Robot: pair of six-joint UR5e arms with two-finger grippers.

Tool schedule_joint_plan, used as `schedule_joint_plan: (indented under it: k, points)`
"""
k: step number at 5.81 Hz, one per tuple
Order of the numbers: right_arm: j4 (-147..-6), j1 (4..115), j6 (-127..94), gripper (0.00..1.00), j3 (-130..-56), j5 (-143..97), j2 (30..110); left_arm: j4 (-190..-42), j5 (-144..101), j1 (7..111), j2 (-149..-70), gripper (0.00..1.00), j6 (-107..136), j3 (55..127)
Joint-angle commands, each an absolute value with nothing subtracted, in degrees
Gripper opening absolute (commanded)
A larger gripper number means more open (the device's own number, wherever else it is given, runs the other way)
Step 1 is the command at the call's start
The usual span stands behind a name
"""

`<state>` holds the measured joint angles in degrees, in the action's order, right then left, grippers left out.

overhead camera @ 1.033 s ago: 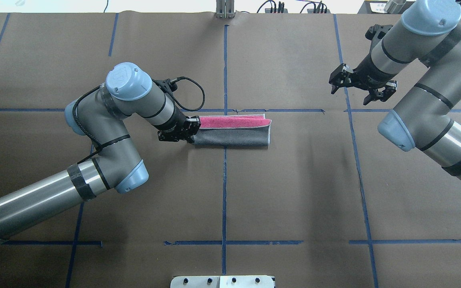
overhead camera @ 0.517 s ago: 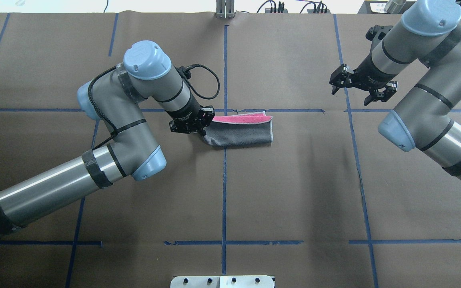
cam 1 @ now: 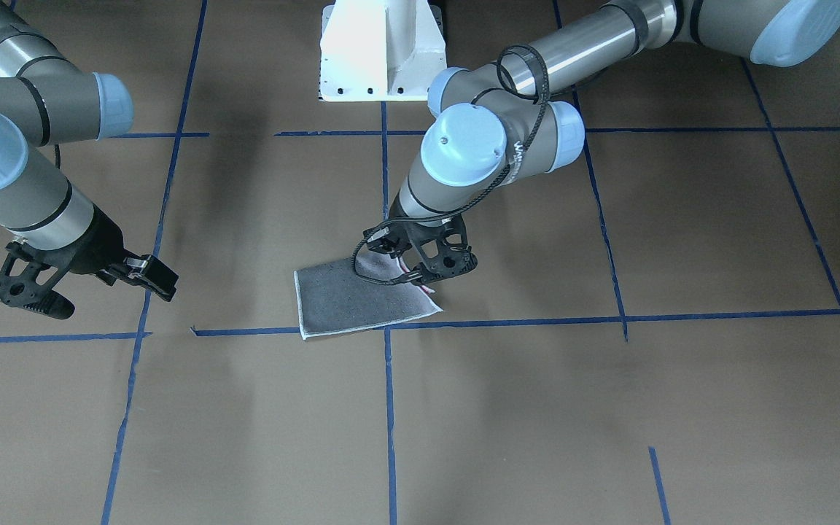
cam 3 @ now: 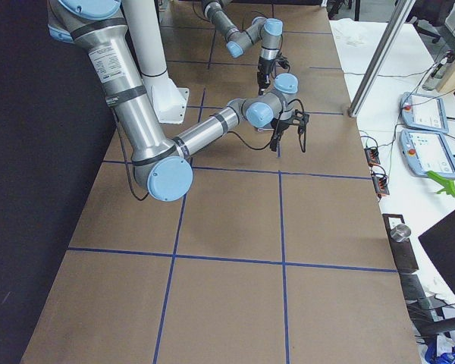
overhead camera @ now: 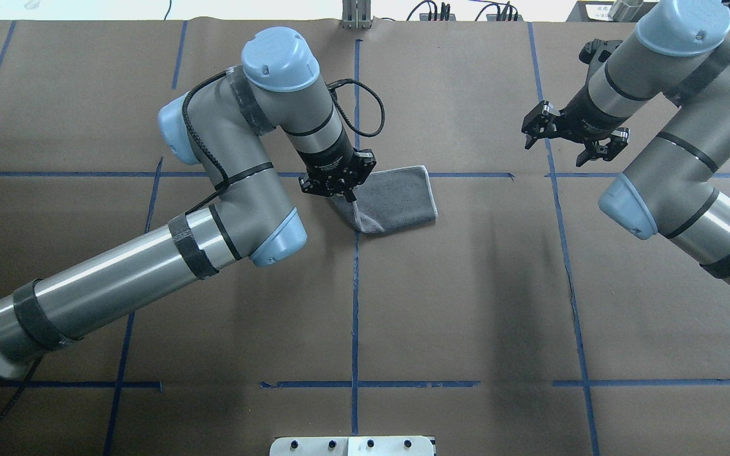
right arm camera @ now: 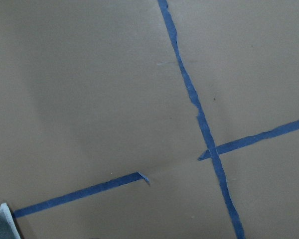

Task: Fold towel twice with both arms
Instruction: 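Lift the strip end with the left gripper and fold it over the other end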

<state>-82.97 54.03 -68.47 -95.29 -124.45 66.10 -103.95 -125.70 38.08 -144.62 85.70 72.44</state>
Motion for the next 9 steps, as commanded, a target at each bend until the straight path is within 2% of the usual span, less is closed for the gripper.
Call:
schedule_joint_plan:
  k: [1, 2, 4, 9]
  points:
    - [-83.0, 54.1, -68.4, 1.0, -95.3, -124.5, 66.1, -103.1, -125.5, 37.9, -149.7, 0.0, 85.6, 67.2]
    - [-83.0, 54.2, -68.4, 1.0, -95.4, -124.5, 66.1, -103.1, -125.2, 37.9, -154.5, 0.0, 85.7, 60.7]
    - [-83.0, 54.8, -68.2, 1.0, -95.4, -124.9, 66.2, -103.1, -125.2, 37.4, -159.2, 0.0, 84.2, 55.5]
    - [-82.9, 55.1, -68.1, 1.0, -97.4, -125.2, 68.7, -103.4, -119.6, 33.3, -160.7, 0.0, 81.6, 54.3]
